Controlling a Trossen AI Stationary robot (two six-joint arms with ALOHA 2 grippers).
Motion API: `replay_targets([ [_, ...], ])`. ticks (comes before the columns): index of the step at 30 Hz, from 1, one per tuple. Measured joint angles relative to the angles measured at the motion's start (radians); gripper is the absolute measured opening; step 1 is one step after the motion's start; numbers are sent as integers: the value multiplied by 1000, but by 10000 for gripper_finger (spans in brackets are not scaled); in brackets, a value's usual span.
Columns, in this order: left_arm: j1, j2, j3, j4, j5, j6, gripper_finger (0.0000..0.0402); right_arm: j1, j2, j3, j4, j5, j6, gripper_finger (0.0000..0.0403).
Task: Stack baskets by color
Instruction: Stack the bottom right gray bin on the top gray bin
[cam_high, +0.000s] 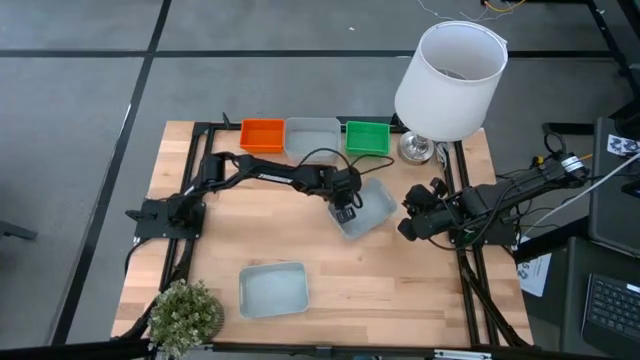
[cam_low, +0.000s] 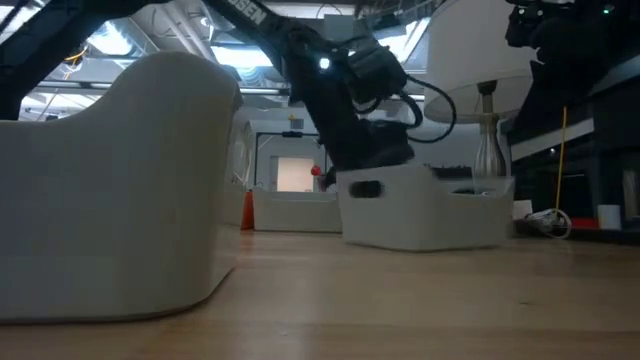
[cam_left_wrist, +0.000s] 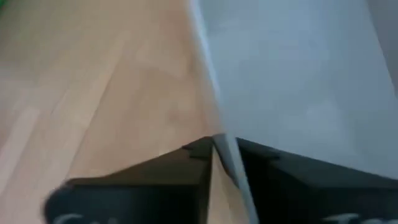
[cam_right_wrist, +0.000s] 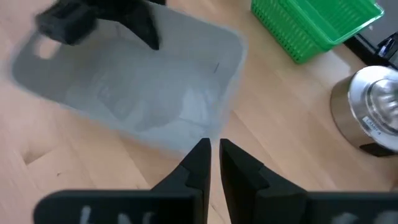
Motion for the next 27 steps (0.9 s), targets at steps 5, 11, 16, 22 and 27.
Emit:
replay_targets([
  [5,-15,-110,33,-133,-32,94,7,0,0,0,-8,2,-2,37],
  [11,-23,-269,223,-442,-267,306,4,0,1,0,-12,6,-3,37],
  [16,49,-313,451,-610,-363,542,2,0,1,0,-12,9,-4,37],
  [22,254,-321,707,-730,-284,720,2,0,1,0,-8,11,-3,37],
  [27,479,-317,727,-768,-6,815,1,0,1,0,-8,12,-2,37],
])
